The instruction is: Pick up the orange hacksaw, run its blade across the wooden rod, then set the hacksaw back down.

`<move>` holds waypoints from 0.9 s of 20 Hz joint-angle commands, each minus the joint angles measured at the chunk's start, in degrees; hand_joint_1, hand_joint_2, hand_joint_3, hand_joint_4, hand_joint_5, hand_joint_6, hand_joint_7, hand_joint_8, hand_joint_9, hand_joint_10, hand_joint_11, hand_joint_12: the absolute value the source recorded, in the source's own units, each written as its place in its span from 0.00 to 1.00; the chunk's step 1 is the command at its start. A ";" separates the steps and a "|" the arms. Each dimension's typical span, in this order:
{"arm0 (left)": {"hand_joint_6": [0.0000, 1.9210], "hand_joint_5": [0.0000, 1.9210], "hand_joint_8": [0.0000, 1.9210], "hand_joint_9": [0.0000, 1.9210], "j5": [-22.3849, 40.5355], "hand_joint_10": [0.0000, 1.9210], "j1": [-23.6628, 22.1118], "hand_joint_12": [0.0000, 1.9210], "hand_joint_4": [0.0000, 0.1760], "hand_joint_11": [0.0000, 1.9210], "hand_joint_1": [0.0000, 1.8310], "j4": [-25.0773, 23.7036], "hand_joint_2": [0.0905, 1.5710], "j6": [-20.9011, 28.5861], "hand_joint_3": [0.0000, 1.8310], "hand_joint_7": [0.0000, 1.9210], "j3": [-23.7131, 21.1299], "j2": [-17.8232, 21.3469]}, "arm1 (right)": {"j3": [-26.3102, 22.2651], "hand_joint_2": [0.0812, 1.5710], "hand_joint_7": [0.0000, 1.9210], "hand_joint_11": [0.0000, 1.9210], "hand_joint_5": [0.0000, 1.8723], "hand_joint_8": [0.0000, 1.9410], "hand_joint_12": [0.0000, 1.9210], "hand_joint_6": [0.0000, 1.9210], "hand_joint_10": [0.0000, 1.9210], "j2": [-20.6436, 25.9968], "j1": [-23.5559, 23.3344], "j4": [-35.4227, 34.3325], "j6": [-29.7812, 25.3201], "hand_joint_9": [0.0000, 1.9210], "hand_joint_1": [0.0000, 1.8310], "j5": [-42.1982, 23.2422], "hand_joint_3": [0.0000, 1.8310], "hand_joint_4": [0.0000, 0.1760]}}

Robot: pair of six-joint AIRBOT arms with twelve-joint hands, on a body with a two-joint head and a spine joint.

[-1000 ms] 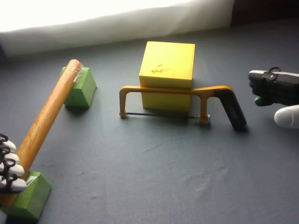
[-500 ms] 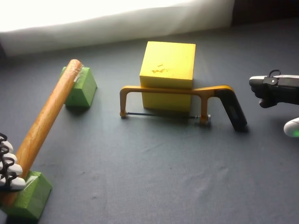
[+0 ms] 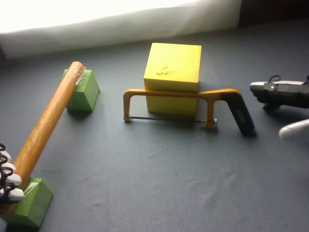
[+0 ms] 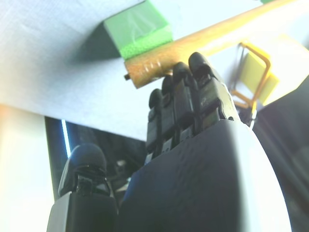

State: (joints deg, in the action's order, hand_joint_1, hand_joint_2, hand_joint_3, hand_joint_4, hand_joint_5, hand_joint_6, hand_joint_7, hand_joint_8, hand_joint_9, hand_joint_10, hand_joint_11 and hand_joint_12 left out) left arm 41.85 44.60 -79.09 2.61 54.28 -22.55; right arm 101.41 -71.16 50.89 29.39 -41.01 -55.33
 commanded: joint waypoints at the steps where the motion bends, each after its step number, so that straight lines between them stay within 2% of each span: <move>1: 0.00 0.09 0.00 0.10 1.44 0.00 0.04 0.25 0.00 0.00 0.07 1.68 0.81 -0.21 0.00 0.10 0.30 -0.03 | 0.55 0.63 0.05 0.00 0.06 0.00 0.37 0.00 0.00 -0.12 -0.85 -3.82 -0.18 0.07 0.49 -4.19 0.00 0.00; 6: 0.00 0.09 0.00 0.09 1.44 0.00 0.25 0.23 0.00 0.00 0.07 1.68 0.81 -0.21 0.00 0.10 0.71 -0.13 | 2.64 0.63 0.05 0.00 0.06 0.00 0.40 0.00 0.00 -2.78 -2.51 -3.81 0.20 0.08 0.49 -3.32 0.00 0.00; 8: 0.00 0.08 0.00 0.09 1.64 0.00 0.24 0.22 0.00 0.00 0.05 1.69 0.82 -0.24 0.00 0.10 0.96 -0.22 | 2.64 0.64 0.05 0.00 0.06 0.00 0.40 0.00 0.00 -3.43 -3.24 -3.81 1.02 0.07 0.48 -2.87 0.00 0.00; 9: 0.00 0.09 0.00 0.10 1.64 0.00 0.23 0.24 0.00 0.00 0.07 1.69 0.81 -0.24 0.00 0.11 1.07 -0.28 | 2.63 0.64 0.06 0.00 0.06 0.00 0.41 0.00 0.00 -3.76 -3.56 -3.80 1.24 0.08 0.48 -2.60 0.00 0.00; 13: 0.00 0.08 0.00 0.09 1.92 0.00 -0.25 0.22 0.00 0.00 0.07 1.69 0.81 -0.56 0.00 0.09 1.20 -0.69 | 2.63 0.66 0.05 0.00 0.05 0.00 0.40 0.00 0.00 -4.90 -5.18 -3.79 2.92 0.08 0.47 -1.44 0.00 0.00; 14: 0.00 0.08 0.00 0.10 1.92 0.00 -0.25 0.25 0.00 0.00 0.06 1.69 0.81 -0.58 0.00 0.10 1.16 -0.69 | 2.63 0.66 0.05 0.00 0.05 0.00 0.39 0.00 0.00 -5.08 -5.49 -3.79 3.38 0.07 0.47 -1.23 0.00 0.00; 17: 0.00 0.07 0.00 0.08 1.95 0.00 -0.24 0.23 0.00 0.00 0.06 1.97 0.81 -0.61 0.00 0.09 1.12 -0.88 | 2.63 0.65 0.07 0.00 0.07 0.00 0.40 0.00 0.00 -5.41 -6.43 -3.10 4.12 0.08 0.49 -0.71 0.00 0.00; 18: 0.00 0.07 0.00 0.08 1.95 0.00 -0.23 0.22 0.00 0.00 0.06 2.07 0.81 -0.62 0.00 0.09 1.09 -0.88 | 2.63 0.65 0.07 0.00 0.07 0.00 0.42 0.00 0.00 -5.60 -6.70 -3.09 4.22 0.09 0.46 -0.45 0.00 0.00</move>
State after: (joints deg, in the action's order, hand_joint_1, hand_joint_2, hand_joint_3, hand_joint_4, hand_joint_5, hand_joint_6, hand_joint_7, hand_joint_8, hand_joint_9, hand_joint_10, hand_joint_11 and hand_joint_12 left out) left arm 42.85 44.73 -78.81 2.20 55.22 -23.35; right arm 103.83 -76.93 44.75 29.63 -36.27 -50.72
